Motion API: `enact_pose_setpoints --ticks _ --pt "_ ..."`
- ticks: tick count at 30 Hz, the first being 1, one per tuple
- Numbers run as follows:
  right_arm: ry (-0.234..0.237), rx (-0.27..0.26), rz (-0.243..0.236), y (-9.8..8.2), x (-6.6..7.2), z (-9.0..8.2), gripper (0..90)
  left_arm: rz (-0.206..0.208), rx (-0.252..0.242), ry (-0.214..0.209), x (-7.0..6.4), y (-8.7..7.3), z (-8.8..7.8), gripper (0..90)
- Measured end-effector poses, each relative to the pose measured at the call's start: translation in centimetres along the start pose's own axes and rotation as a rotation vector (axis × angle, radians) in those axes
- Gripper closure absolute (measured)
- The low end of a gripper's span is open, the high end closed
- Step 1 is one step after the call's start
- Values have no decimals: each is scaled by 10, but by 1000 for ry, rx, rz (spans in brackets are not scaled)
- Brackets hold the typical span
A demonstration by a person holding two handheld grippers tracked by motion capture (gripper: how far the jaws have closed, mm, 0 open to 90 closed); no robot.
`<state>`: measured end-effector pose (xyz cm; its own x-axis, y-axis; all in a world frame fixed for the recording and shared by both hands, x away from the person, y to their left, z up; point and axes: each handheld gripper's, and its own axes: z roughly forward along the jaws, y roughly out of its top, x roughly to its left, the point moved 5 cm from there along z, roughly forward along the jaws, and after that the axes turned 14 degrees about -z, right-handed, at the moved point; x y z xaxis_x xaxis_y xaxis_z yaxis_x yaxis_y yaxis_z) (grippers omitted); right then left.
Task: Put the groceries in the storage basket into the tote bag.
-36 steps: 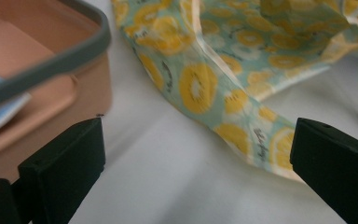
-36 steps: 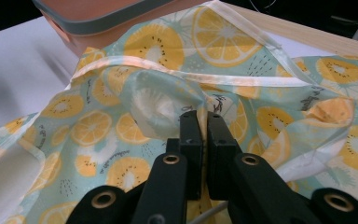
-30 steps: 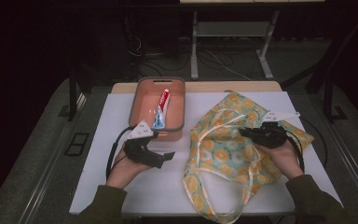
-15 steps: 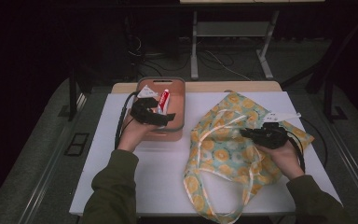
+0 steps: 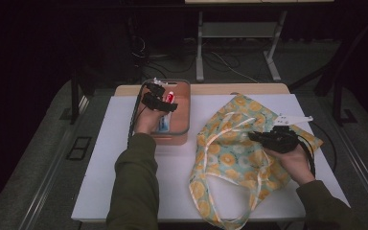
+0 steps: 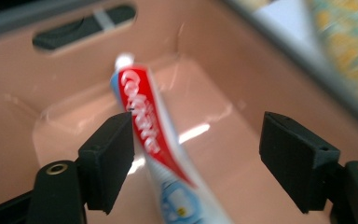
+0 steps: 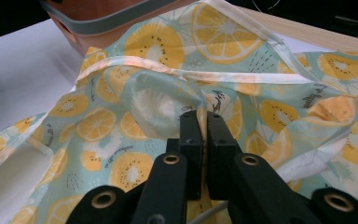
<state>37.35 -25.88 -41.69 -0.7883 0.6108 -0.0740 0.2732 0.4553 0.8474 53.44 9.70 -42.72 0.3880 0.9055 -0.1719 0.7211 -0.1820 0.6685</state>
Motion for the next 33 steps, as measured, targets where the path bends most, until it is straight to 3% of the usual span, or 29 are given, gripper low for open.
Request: enact_pose_setpoints --ticks 7,9,17,20,23,29,33 --pt "3 -3 -2 0 1 -1 864 -5 137 65 5 -12 20 327" --pt "3 -4 -2 0 2 -2 865 -21 154 66 6 -14 22 359" --pt "0 -8 -2 0 2 -4 865 -18 230 99 6 -20 27 528" --pt "-1 -8 -3 0 2 -4 865 19 228 114 4 -20 26 649" --pt "-2 -7 -4 -1 2 -3 865 14 215 109 3 -18 23 731" --pt "0 -3 -5 -1 3 -2 865 7 213 112 2 -16 19 767" --pt "-1 -4 -4 -1 3 -3 866 10 191 76 0 -11 14 770"
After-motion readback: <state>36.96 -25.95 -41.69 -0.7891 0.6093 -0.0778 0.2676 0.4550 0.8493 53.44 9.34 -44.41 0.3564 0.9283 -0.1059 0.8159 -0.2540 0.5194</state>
